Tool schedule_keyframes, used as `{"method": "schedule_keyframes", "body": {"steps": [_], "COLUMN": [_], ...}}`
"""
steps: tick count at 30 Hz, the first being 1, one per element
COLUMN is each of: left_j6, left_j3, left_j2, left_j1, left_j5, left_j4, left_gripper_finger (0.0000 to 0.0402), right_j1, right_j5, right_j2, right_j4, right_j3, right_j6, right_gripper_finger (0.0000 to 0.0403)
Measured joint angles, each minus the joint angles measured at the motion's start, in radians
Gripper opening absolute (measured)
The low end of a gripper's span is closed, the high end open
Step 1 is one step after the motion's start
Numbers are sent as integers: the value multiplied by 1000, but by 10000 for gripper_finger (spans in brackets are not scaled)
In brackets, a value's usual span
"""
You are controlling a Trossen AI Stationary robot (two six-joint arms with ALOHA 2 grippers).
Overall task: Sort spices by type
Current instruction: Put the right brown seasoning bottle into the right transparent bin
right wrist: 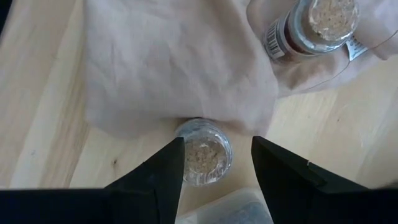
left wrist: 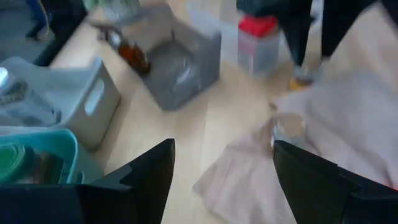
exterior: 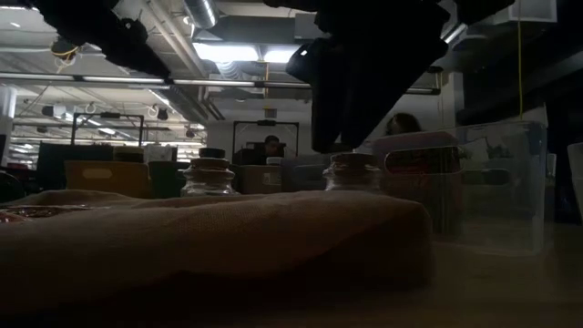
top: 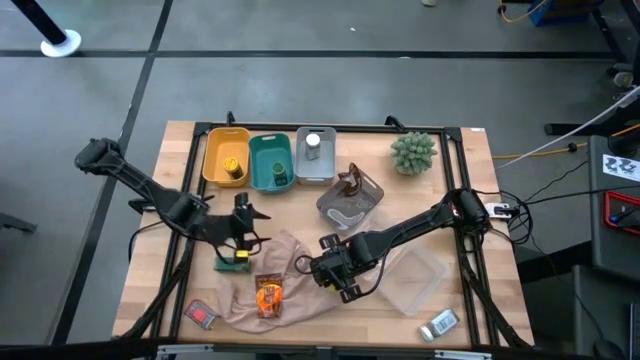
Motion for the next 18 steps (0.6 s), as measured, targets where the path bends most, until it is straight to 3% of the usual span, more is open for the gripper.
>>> {"method": "schedule_keyframes", "body": {"steps": [6, 18], "left_j6": [116, 177], "left_j3": [-146, -393], "left_j2": [-235, -713], "left_j1": [59, 178], "left_j5": [7, 99], "left_j4": [147, 157], "left_gripper_finger": [255, 255], "right_j1": [0, 0], "right_j5": [0, 0], "right_j2": [0, 0], "right_j4": [-1, 0], "right_j3": [0, 0], "right_j6": [1, 1], "right_gripper_finger": [186, 186]}}
